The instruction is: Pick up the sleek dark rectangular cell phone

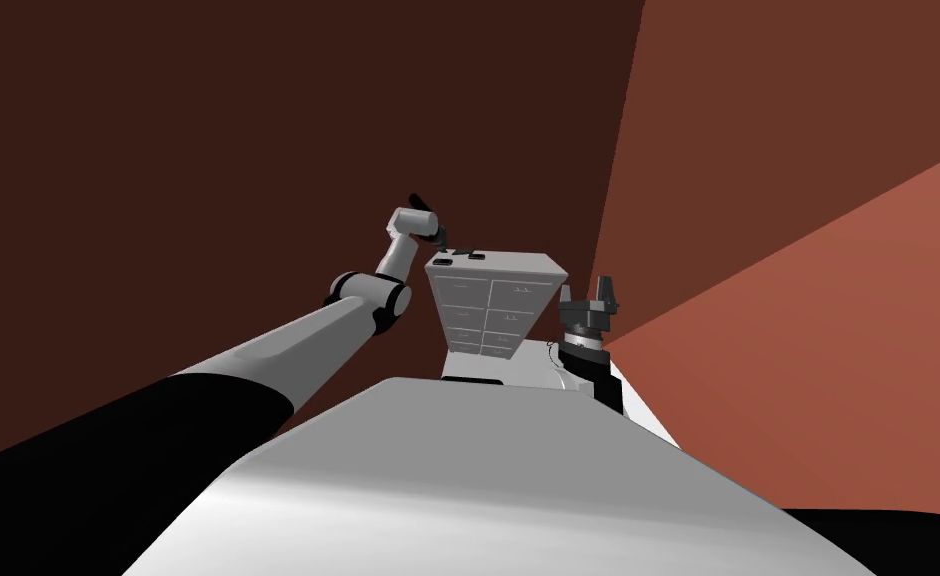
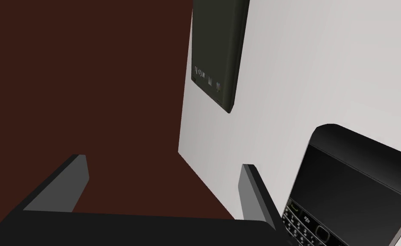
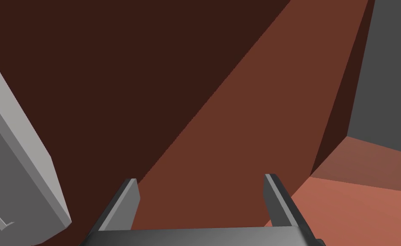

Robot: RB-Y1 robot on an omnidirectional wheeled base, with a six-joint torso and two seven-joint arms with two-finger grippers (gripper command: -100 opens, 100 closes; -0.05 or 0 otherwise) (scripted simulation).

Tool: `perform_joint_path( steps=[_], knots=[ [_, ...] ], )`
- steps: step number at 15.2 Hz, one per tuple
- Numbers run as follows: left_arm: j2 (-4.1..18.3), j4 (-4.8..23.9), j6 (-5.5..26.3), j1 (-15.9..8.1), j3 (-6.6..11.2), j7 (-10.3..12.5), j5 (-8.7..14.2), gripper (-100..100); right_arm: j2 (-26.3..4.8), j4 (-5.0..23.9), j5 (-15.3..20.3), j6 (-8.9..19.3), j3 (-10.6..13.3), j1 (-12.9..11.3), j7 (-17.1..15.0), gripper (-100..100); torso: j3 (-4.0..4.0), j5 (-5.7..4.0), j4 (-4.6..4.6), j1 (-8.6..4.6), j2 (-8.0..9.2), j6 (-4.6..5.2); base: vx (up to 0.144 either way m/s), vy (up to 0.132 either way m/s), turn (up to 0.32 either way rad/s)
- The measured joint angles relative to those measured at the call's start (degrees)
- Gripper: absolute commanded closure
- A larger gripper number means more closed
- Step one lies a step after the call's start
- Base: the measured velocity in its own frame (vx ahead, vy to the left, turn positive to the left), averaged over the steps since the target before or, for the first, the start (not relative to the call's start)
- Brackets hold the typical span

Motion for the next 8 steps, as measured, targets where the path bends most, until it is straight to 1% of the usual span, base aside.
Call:
perform_joint_path(
  steps=[1,3,5,6,8],
  knots=[
    [0.1,1.1,1.2,-1.1,-0.09,0.3,0.2,-100,0.0,0.0,0.0,0.0,0.0,0.0,0.0,0,-0.01,0.0,0.0,0.01,-0.01,0.0,0.013,0.02,-0.011],
    [0.1,1.8,3.5,-2.0,-0.16,0.6,0.3,-100,0.0,0.0,0.0,0.0,0.0,0.0,0.0,0,-0.01,0.01,-0.01,0.01,0.0,-0.02,0.008,0.013,-0.009],
    [0.3,3.9,5.9,-4.1,-0.35,1.1,0.7,-100,0.0,0.0,0.0,0.0,0.0,0.0,0.0,0,-0.01,0.0,-0.01,0.01,-0.01,-0.01,0.014,0.018,-0.02],
    [0.3,4.4,7.2,-4.6,-0.4,1.3,0.8,-100,0.0,0.0,0.0,0.0,0.0,0.0,0.0,0,-0.01,0.01,-0.01,0.01,-0.01,-0.01,0.018,0.02,-0.021],
    [0.4,6.7,9.7,-6.9,-0.58,1.8,1.2,-100,0.0,0.0,0.0,0.0,0.0,0.0,0.0,0,-0.02,0.01,-0.01,0.02,-0.04,-0.01,0.022,0.02,-0.021]
  ],
)
